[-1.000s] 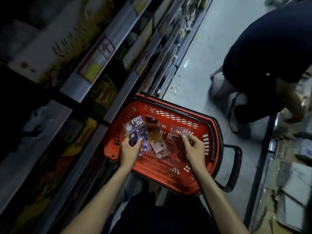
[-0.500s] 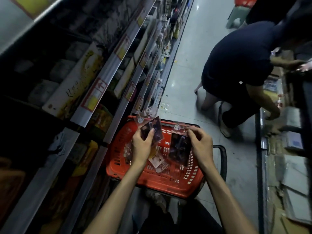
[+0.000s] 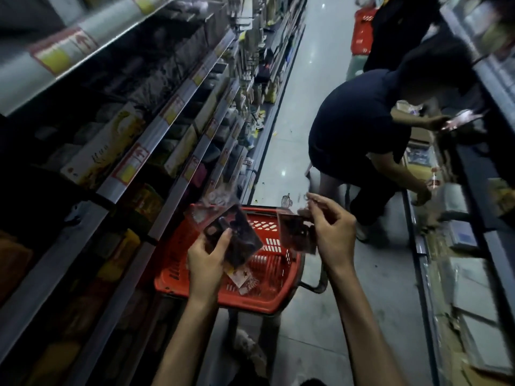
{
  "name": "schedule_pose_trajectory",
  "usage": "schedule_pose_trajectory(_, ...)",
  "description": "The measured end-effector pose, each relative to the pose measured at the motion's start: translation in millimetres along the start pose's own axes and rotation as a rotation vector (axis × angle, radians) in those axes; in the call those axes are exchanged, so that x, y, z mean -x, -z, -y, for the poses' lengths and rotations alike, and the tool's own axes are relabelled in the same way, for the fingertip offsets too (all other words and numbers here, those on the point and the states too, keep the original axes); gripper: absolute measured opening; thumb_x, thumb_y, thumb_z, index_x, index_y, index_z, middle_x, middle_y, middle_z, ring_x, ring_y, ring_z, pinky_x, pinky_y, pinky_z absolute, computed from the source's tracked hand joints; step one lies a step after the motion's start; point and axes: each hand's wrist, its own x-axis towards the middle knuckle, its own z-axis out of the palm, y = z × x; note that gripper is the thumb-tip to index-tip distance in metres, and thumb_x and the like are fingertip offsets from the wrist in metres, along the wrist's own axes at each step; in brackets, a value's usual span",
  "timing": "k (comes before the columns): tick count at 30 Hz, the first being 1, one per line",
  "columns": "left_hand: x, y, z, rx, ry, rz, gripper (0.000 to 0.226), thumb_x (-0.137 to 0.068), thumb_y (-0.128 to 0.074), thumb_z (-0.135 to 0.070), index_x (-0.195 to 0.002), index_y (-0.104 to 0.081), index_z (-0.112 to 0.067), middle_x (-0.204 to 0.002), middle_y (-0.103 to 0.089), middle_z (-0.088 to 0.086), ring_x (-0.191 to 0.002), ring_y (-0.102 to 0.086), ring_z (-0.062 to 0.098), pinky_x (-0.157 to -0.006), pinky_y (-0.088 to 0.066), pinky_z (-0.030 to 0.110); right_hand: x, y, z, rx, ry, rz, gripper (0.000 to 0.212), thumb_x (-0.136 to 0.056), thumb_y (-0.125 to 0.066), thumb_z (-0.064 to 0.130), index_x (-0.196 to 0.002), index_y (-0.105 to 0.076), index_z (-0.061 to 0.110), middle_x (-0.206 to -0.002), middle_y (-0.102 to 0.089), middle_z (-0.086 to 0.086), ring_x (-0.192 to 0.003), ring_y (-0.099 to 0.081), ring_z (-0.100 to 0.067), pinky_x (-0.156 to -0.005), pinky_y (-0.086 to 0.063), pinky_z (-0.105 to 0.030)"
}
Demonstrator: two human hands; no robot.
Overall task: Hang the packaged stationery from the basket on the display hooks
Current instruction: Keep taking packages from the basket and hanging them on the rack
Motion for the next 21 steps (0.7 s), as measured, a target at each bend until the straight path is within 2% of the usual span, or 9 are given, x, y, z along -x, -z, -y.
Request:
schedule_pose_trajectory(2, 22.1, -2.3, -10.5, 0.024, -0.007, 0.009, 0.013, -0.098, -0.072, -0.011, -0.102, -0.074, -0.023, -0.091, -0.08, -0.019, -0.089, -0.074, -0.003, -0.08, -0.06, 0.018, 6.3, 26.4, 17.1, -0.026, 0.042, -0.02, 0.016, -0.101, -0.064, 0.011, -0.108, -0.077, 0.017, -0.098, -0.078, 0.003, -0.086, -0.077, -0.012, -0.078, -0.061, -0.031)
schedule_pose_trajectory(4, 39.4, -12.3, -18.7, 0.008, -0.01, 0.05, 0.01, -0.096, -0.075, -0.014, -0.103, -0.076, -0.021, -0.097, -0.081, -0.014, -0.096, -0.076, 0.007, -0.088, -0.061, 0.029, 11.9, 51.6, 33.5, -0.004, 0.071, -0.044, 0.018, -0.102, -0.059, 0.008, -0.098, -0.074, 0.017, -0.092, -0.075, 0.006, -0.079, -0.072, -0.004, -0.072, -0.057, -0.023)
schedule_pose_trajectory(6, 55.9, -27.9, -31.7, 0.006, -0.036, 0.123, 0.012, -0.095, -0.076, -0.012, -0.103, -0.077, -0.02, -0.099, -0.081, -0.011, -0.098, -0.076, 0.012, -0.089, -0.06, 0.03, 16.2, 75.9, 47.3, 0.013, 0.083, -0.103, 0.025, -0.099, -0.056, 0.006, -0.084, -0.069, 0.021, -0.083, -0.07, 0.007, -0.074, -0.065, -0.005, -0.068, -0.051, -0.023)
schedule_pose_trajectory(8, 71.8, -46.4, -48.4, 0.04, -0.062, 0.183, 0.013, -0.095, -0.075, -0.01, -0.103, -0.077, -0.019, -0.097, -0.082, -0.009, -0.096, -0.076, 0.014, -0.086, -0.06, 0.027, 22.8, 100.2, 59.7, 0.04, 0.064, -0.188, 0.028, -0.096, -0.053, 0.012, -0.071, -0.058, 0.02, -0.069, -0.06, 0.009, -0.066, -0.055, -0.008, -0.061, -0.042, -0.028)
schedule_pose_trajectory(10, 85.4, -64.2, -63.1, 0.091, -0.063, 0.242, 0.014, -0.096, -0.074, -0.012, -0.109, -0.077, -0.015, -0.102, -0.082, 0.0, -0.098, -0.077, 0.019, -0.087, -0.061, 0.035, 34.2, 125.3, 70.8, 0.064, 0.044, -0.251, 0.036, -0.099, -0.052, 0.025, -0.065, -0.042, 0.019, -0.058, -0.046, 0.011, -0.057, -0.041, -0.007, -0.056, -0.032, -0.029)
schedule_pose_trajectory(13, 100.4, -91.6, -88.0, 0.148, -0.046, 0.351, 0.018, -0.097, -0.072, -0.016, -0.114, -0.076, -0.011, -0.106, -0.081, 0.006, -0.102, -0.077, 0.023, -0.089, -0.061, 0.041, 54.9, 160.8, 82.0, 0.143, 0.023, -0.284, 0.049, -0.1, -0.062, 0.043, -0.065, -0.037, 0.018, -0.053, -0.041, 0.011, -0.052, -0.038, -0.007, -0.049, -0.031, -0.021)
schedule_pose_trajectory(15, 107.8, -111.6, -105.1, 0.16, -0.063, 0.431, 0.017, -0.098, -0.072, -0.016, -0.113, -0.076, -0.01, -0.106, -0.081, 0.007, -0.102, -0.077, 0.025, -0.089, -0.062, 0.04, 66.9, 181.8, 83.8, 0.134, 0.029, -0.294, 0.045, -0.097, -0.068, 0.035, -0.069, -0.037, 0.018, -0.056, -0.038, 0.012, -0.051, -0.035, -0.006, -0.048, -0.031, -0.018)
schedule_pose_trajectory(18, 120.5, -139.9, -124.9, 0.209, -0.05, 0.568, 0.011, -0.097, -0.07, -0.012, -0.107, -0.077, -0.011, -0.1, -0.082, 0.006, -0.09, -0.077, 0.018, -0.077, -0.063, 0.031, 80.2, 208.5, 82.6, 0.061, 0.0, -0.354, 0.027, -0.097, -0.069, 0.015, -0.086, -0.044, 0.014, -0.072, -0.04, 0.008, -0.055, -0.039, -0.002, -0.053, -0.037, -0.014)
schedule_pose_trajectory(21, 135.4, -157.8, -129.5, 0.216, 0.016, 0.712, 0.014, -0.098, -0.07, -0.015, -0.109, -0.077, -0.014, -0.102, -0.082, 0.005, -0.094, -0.078, 0.021, -0.078, -0.061, 0.034, 92.1, 230.1, 78.5, 0.029, -0.068, -0.456, 0.009, -0.101, -0.06, 0.012, -0.104, -0.056, 0.019, -0.092, -0.058, 0.002, -0.067, -0.056, -0.004, -0.064, -0.046, -0.027)
